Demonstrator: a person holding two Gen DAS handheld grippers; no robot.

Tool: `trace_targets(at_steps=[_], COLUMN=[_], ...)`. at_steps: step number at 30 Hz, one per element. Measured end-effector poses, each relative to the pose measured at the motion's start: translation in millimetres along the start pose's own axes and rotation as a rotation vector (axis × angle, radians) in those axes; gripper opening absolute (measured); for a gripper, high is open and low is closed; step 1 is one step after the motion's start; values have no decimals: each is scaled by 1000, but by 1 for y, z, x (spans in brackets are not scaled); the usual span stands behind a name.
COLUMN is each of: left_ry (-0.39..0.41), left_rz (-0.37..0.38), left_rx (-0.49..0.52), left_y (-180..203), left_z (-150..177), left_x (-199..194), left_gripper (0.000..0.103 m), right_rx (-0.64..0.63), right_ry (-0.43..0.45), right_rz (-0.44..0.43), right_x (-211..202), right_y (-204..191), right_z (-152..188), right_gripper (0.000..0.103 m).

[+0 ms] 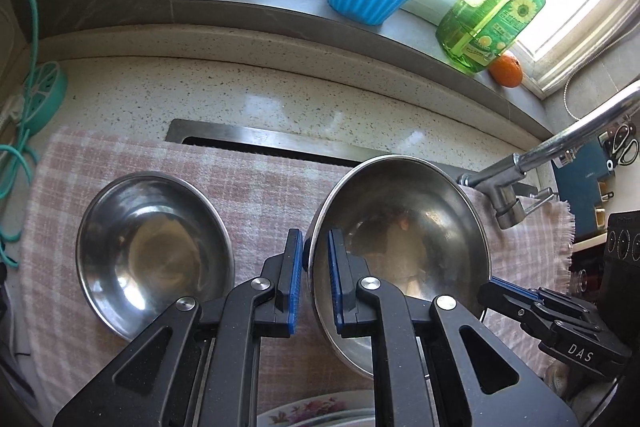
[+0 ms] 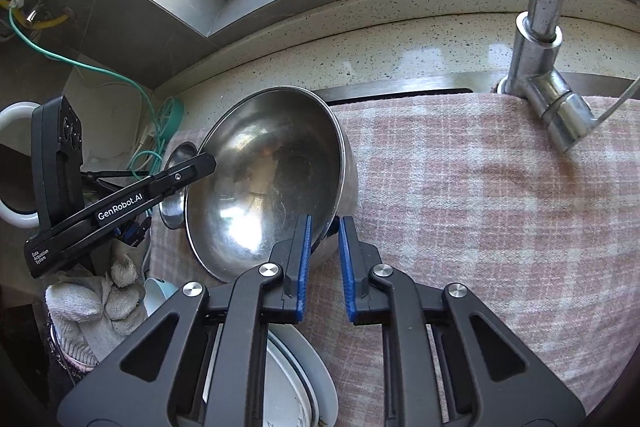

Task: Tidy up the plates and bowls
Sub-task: 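Carry the plain steel bowl with the right gripper beside the plate stack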

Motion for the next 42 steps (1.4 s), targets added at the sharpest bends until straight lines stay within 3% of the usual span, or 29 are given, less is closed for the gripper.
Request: trace_targets(at_steps=[13, 25, 42], left_ry=[15, -30, -84], left_rz=[99, 177, 175], left_rx=[56, 115, 149], left_y=[70, 127, 145], left_z=[41, 79, 114], left_x=[-17, -18, -10], left_gripper=[11, 11, 11], right_rx=[13, 59, 93], right_ry=[51, 63, 44], right_rz=[28, 75, 92], right_x=[-60, -88, -82], right_y=[51, 108, 133], right_z=[40, 75, 98], right_gripper=[14, 14, 14])
Point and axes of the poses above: each gripper's, at about its wrist camera, not at the fingertips, and x roughly the way its jaws point, y to its right, z to its underside, the point moved 6 cm from there along x, roughly the way its jaws point, and after that the axes turned 15 degrees about x, right-handed, at the moved point
